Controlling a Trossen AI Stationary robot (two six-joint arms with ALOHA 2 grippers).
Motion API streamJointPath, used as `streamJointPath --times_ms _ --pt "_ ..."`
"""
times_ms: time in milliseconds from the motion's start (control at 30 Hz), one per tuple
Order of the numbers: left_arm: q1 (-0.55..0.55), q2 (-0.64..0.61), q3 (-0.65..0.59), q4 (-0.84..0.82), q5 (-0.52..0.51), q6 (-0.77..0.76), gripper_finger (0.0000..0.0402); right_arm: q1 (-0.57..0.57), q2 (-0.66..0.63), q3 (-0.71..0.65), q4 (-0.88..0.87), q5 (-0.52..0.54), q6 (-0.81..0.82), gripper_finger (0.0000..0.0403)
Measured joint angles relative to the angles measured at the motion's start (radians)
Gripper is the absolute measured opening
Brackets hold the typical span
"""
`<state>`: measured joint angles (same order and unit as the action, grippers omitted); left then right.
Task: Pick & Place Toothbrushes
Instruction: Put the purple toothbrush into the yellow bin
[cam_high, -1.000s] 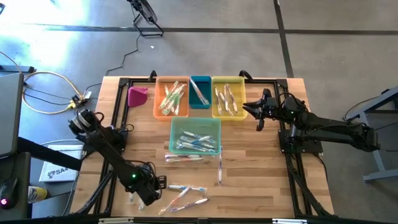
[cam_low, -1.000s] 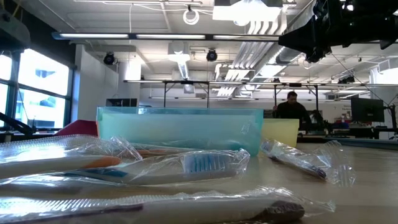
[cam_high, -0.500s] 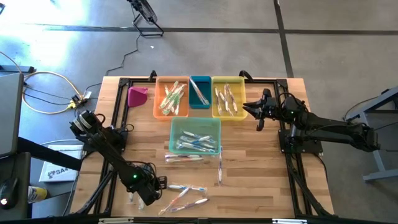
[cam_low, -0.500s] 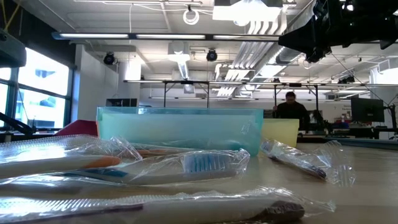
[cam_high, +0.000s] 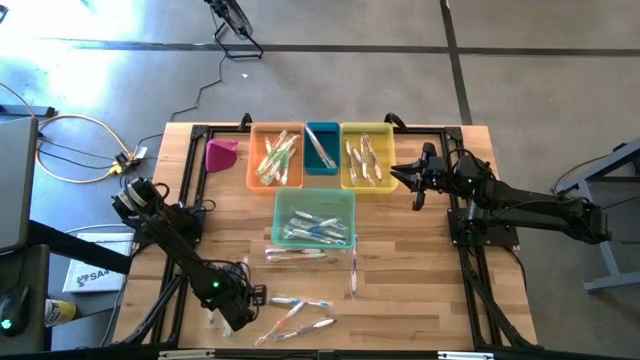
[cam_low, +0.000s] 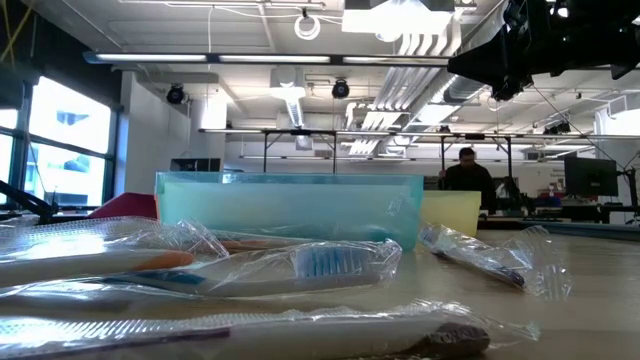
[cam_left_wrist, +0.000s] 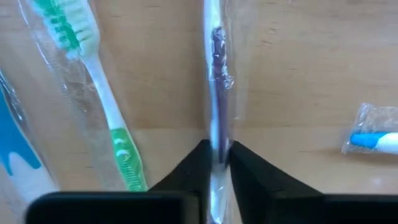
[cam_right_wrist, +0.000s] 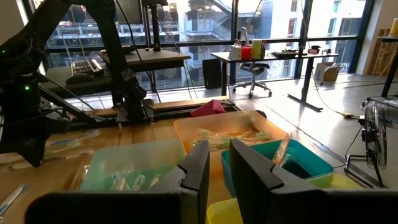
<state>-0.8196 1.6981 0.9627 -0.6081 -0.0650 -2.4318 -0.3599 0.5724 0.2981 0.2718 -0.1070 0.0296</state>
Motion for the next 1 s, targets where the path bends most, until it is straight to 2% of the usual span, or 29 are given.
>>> streamJointPath --times_ms 167,467,667,767,867,1000 --pt "0.0 0.0 0.0 -0.009 0.001 0.02 0.0016 0.0 0.0 0.0 0.0 0.0 0.0 0.0055" --pt "0.0 -0.006 0.0 -0.031 -0.023 0.055 0.0018 0.0 0.0 0.0 0.0 0.0 0.0 0.0055" --pt "0.005 -0.051 -0.006 -0.178 -0.074 0.099 0.0015 0.0 0.0 0.0 0.0 0.0 0.0 0.0055" --pt "0.003 -0.109 -0.006 -0.304 -0.086 0.102 0.0015 0.0 0.0 0.0 0.0 0.0 0.0 0.0055" --pt "0.003 -0.182 -0.005 -0.412 -0.153 0.103 0.0015 0.0 0.0 0.0 0.002 0.0 0.0 0.0055" --pt "0.003 -0.281 -0.005 -0.483 -0.34 0.129 0.0014 0.0 0.0 0.0 0.002 0.0 0.0 0.0055"
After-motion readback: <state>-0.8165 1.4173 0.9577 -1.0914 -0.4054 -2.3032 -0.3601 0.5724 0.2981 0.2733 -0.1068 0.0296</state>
